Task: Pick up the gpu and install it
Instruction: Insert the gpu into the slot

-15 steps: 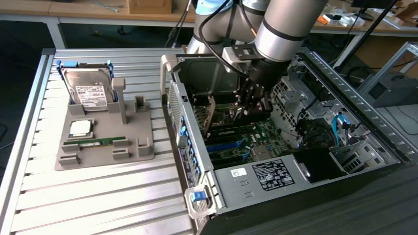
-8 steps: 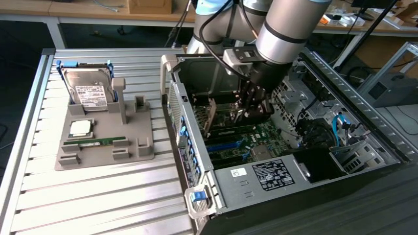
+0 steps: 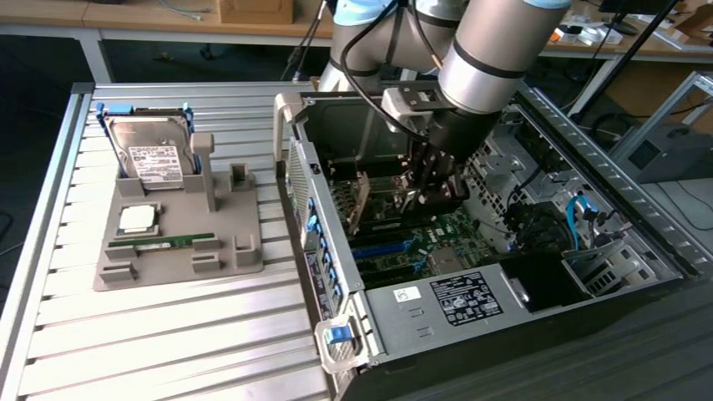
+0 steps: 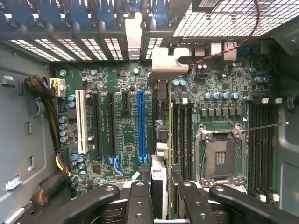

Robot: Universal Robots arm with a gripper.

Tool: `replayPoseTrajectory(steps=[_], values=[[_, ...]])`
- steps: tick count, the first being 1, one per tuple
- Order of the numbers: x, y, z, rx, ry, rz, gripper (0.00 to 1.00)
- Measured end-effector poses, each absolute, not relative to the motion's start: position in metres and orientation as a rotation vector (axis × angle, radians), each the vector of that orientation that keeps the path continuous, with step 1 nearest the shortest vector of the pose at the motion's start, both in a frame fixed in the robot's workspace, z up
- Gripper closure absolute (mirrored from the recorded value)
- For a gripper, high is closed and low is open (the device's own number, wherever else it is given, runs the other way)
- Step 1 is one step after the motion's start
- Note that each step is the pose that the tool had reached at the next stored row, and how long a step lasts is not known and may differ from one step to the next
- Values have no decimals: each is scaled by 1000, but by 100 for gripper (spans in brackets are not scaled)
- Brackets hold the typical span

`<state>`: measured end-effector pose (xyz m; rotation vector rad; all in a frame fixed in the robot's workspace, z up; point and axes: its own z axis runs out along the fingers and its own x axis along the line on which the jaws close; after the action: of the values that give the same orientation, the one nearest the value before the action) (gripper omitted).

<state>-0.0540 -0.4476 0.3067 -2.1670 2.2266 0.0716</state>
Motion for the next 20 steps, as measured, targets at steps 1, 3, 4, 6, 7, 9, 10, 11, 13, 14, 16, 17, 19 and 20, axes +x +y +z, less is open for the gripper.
replayPoseTrajectory(steps=[1, 3, 4, 6, 7, 9, 10, 11, 13, 14, 16, 17, 19, 20], values=[[-54, -448, 307, -2167, 2227, 72, 73], [-54, -450, 306, -2167, 2227, 72, 73], [-54, -450, 306, -2167, 2227, 72, 73], [-54, -451, 306, -2167, 2227, 72, 73], [-54, -452, 306, -2167, 2227, 72, 73], [-55, -453, 306, -2167, 2227, 72, 73], [-55, -453, 306, -2167, 2226, 72, 73], [-55, -454, 306, -2167, 2226, 72, 73], [-55, -455, 306, -2167, 2226, 72, 73], [-55, -455, 306, -2167, 2226, 72, 73], [-55, -457, 305, -2167, 2226, 72, 73], [-55, -457, 305, -2167, 2226, 72, 73], [-55, -458, 305, -2167, 2226, 72, 73], [-55, -459, 305, -2167, 2226, 72, 73]])
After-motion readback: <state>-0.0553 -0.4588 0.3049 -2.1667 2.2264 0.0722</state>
